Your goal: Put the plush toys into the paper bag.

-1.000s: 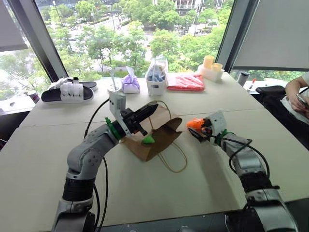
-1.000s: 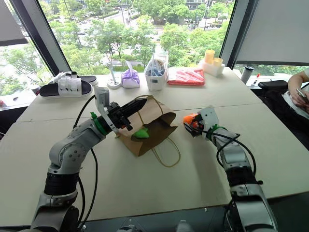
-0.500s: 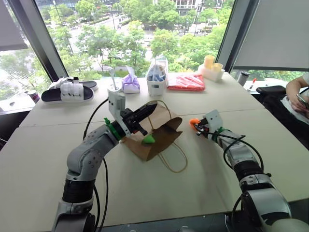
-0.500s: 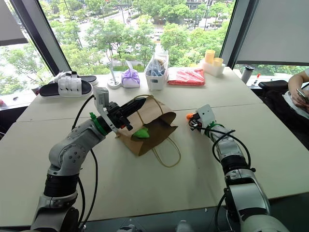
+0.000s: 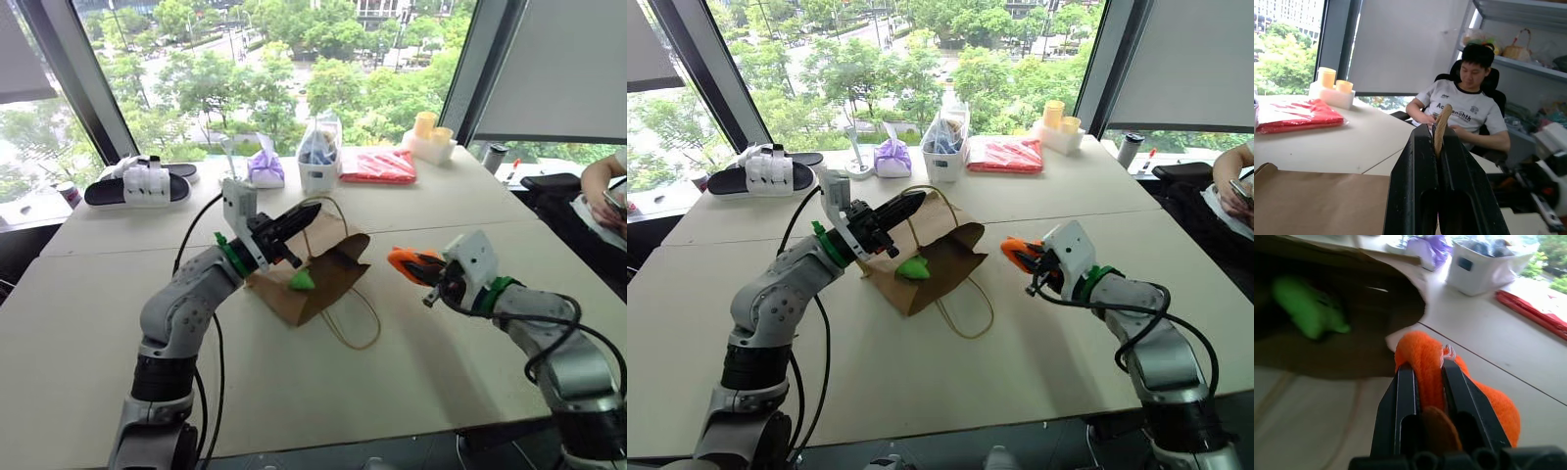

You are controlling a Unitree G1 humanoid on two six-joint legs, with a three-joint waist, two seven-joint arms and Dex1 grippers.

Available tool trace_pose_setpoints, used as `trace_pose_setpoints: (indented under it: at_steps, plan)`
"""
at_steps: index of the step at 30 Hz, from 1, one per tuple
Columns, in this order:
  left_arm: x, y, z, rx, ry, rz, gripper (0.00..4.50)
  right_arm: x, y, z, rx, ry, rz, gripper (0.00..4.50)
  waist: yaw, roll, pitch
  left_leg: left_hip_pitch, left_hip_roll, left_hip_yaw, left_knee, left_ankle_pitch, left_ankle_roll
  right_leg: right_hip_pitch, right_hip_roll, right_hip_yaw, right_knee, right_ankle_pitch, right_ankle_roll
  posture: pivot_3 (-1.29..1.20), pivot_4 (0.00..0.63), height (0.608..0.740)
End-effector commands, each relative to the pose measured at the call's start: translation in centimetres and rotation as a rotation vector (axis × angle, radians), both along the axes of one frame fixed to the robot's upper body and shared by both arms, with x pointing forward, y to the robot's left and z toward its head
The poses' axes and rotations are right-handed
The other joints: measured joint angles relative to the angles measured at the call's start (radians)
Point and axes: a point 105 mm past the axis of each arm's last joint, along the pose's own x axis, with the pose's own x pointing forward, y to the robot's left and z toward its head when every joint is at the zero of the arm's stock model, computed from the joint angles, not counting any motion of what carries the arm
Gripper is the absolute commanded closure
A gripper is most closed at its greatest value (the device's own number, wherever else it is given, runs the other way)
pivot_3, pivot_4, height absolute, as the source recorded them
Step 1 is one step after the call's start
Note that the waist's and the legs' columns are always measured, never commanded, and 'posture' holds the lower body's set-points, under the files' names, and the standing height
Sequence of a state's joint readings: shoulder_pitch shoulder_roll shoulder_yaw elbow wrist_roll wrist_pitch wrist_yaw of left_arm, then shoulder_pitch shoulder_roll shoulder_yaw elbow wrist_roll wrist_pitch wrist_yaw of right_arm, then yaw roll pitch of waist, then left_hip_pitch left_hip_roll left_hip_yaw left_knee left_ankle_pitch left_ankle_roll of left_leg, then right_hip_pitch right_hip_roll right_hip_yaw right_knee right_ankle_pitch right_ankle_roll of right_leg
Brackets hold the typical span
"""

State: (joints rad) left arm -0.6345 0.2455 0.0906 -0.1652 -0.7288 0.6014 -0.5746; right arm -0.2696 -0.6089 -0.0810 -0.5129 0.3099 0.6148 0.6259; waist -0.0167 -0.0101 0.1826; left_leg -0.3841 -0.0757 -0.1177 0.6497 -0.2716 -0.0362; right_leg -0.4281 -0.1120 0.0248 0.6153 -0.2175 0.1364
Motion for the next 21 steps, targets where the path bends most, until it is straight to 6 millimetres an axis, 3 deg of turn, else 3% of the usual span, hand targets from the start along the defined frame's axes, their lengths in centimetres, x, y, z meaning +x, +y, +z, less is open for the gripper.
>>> trace_pose_setpoints:
  at_steps: [1,7,13,17,21]
  plan:
    - [-0.4,-0.4,1.4,-0.003,-0.05,-0.039,4.5,-1.1,4.1,0.9,0.096,-0.003,0.077,4.09,0.002,0.0,0.0,0.0,0.0,0.0,0.001,0.0,0.0,0.0,0.0,0.0,0.0,0.0,0.0,0.0,0.15,0.74]
    - [-0.4,-0.5,1.6,-0.009,-0.04,-0.053,4.5,1.9,7.8,-0.8,0.217,-0.018,0.032,4.09,0.007,-0.001,0.0,0.0,-0.001,-0.001,0.002,0.0,-0.001,0.001,0.0,0.0,0.0,0.0,0.0,0.0,0.15,0.74]
    - [-1.0,-0.6,1.9,-0.016,-0.035,-0.053,4.5,8.1,10.0,-2.3,0.245,-0.035,-0.075,4.09,-0.003,-0.001,0.0,0.0,-0.001,0.0,0.0,0.004,-0.006,-0.001,-0.001,0.0,0.001,0.001,-0.001,0.0,0.15,0.74]
    - [-1.1,-0.7,1.7,-0.021,-0.028,-0.038,4.5,10.3,11.4,-3.4,0.207,-0.058,-0.081,4.09,-0.004,-0.001,0.0,0.001,0.0,0.0,-0.002,0.004,-0.008,-0.002,0.0,0.0,0.002,0.001,-0.001,0.0,0.15,0.74]
    - [-1.3,-0.6,1.7,-0.024,-0.025,-0.028,4.5,10.9,11.9,-4.5,0.183,-0.061,-0.071,2.58,-0.003,-0.001,0.0,0.0,-0.001,-0.001,-0.003,0.004,-0.008,-0.002,0.0,0.0,0.001,0.001,-0.001,0.0,0.15,0.74]
